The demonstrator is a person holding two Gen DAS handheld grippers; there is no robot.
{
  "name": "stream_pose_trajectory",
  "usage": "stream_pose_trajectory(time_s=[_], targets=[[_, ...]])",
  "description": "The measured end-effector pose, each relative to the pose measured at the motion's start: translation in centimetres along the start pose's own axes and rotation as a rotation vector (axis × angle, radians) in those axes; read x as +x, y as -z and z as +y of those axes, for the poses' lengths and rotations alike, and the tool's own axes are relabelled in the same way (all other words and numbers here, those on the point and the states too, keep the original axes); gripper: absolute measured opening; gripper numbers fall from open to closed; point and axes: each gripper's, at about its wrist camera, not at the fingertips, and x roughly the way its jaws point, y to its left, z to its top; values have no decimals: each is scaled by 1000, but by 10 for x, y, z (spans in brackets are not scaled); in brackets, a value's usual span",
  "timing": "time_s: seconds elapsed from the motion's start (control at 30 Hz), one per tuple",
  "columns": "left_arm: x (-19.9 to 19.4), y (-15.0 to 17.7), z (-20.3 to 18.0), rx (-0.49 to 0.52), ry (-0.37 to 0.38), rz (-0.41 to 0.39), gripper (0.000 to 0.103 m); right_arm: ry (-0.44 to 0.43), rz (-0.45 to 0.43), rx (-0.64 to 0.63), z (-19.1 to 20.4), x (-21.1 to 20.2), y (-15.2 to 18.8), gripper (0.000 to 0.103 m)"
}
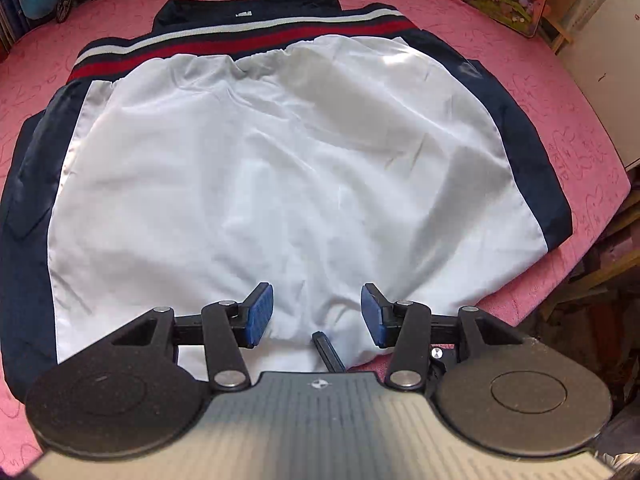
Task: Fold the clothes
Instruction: 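Pinch and smooth the white front panel with the left tool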
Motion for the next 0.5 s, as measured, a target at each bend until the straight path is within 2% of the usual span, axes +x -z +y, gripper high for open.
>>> stream_pose_trajectory(time_s=[0.2,0.5], targets=[[6,2,-5,26,-18,-25,55,2,2,1,-1,1,0,38],[17,-19,-15,75,-126,-166,53,8,-4,-5,0,2,1,38]])
